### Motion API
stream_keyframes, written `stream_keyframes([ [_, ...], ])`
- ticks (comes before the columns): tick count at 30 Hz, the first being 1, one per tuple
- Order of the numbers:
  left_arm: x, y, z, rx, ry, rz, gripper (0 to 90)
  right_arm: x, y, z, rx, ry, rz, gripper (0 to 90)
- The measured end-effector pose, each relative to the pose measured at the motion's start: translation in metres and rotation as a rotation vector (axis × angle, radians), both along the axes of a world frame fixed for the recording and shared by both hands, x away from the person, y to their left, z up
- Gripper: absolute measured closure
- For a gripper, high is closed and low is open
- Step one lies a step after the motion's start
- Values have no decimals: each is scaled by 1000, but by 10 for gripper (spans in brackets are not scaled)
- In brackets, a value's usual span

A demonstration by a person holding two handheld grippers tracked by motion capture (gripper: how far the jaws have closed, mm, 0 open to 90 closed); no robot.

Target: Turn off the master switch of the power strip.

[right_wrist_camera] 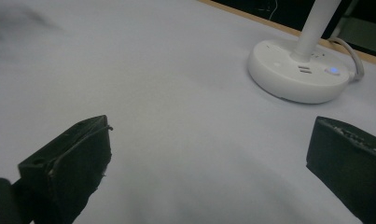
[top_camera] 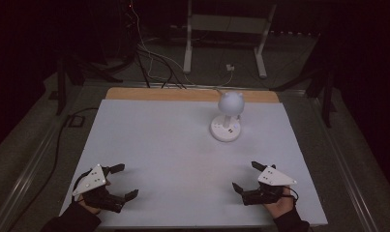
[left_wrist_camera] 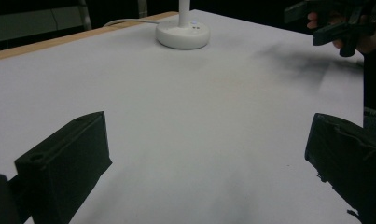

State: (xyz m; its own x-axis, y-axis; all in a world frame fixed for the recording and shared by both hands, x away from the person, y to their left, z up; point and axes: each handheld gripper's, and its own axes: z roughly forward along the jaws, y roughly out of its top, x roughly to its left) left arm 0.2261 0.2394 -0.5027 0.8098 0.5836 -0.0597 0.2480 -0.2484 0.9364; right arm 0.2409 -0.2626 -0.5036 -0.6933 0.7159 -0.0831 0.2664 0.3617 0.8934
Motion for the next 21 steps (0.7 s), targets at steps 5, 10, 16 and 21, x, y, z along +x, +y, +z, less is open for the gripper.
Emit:
stream_keyframes([
  [5, 0, -1, 0, 1, -1, -5, 4, -3, 3, 1, -4, 3, 0, 0],
  [10, 0, -1, 1, -3, -1, -7, 4, -3, 4, 1, -17, 17, -5, 0],
  [16, 0, -1, 1, -11, -1, -10, 5, -3, 8, -1, -52, 43, -3, 0],
  [21, -1, -1, 1, -10, -4, -13, 5, -4, 11, 1, -47, 72, -5, 0],
])
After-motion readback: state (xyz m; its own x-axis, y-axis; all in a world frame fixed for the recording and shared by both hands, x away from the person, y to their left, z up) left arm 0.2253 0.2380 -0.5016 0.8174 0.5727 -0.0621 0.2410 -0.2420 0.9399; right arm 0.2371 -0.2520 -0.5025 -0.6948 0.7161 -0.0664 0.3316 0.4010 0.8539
